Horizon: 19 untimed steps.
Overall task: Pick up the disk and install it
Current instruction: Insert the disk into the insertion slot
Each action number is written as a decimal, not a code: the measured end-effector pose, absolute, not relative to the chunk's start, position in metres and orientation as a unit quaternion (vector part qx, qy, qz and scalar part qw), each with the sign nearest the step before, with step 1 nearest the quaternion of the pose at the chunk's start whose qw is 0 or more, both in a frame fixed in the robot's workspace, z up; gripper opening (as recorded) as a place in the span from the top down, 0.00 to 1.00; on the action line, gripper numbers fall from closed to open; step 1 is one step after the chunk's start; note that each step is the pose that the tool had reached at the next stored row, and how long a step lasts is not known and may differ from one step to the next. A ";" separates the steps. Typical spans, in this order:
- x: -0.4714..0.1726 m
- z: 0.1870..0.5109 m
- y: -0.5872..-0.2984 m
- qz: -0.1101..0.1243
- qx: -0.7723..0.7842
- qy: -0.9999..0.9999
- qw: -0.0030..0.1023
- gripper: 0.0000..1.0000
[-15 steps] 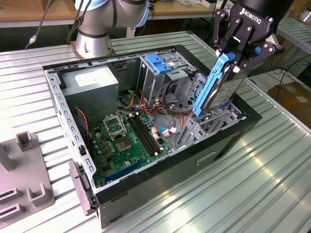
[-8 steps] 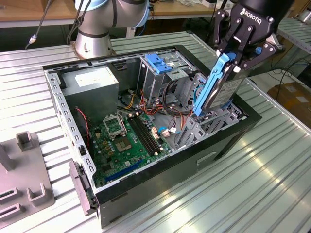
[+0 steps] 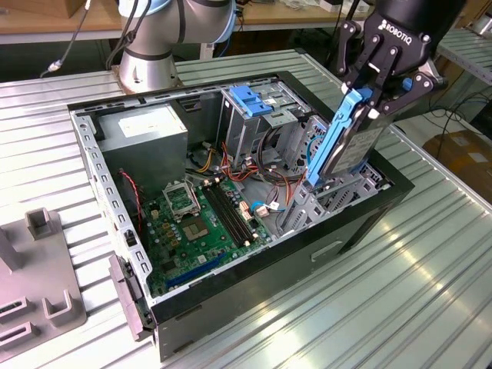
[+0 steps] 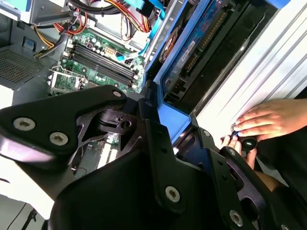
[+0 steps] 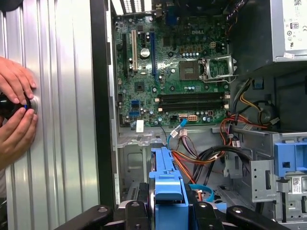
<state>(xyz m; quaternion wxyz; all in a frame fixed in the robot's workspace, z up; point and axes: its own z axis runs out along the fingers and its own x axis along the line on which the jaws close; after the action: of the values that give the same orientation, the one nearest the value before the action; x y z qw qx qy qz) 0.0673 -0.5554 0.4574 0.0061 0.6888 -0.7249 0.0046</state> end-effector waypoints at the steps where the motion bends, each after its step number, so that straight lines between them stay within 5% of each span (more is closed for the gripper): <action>1: 0.067 0.456 -0.556 0.005 0.689 -0.725 0.006 0.63; 19: 0.065 0.450 -0.559 0.006 0.689 -0.725 0.004 0.63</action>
<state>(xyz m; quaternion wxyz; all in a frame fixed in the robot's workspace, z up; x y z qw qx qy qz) 0.0648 -0.5589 0.4498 0.0043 0.6888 -0.7249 0.0063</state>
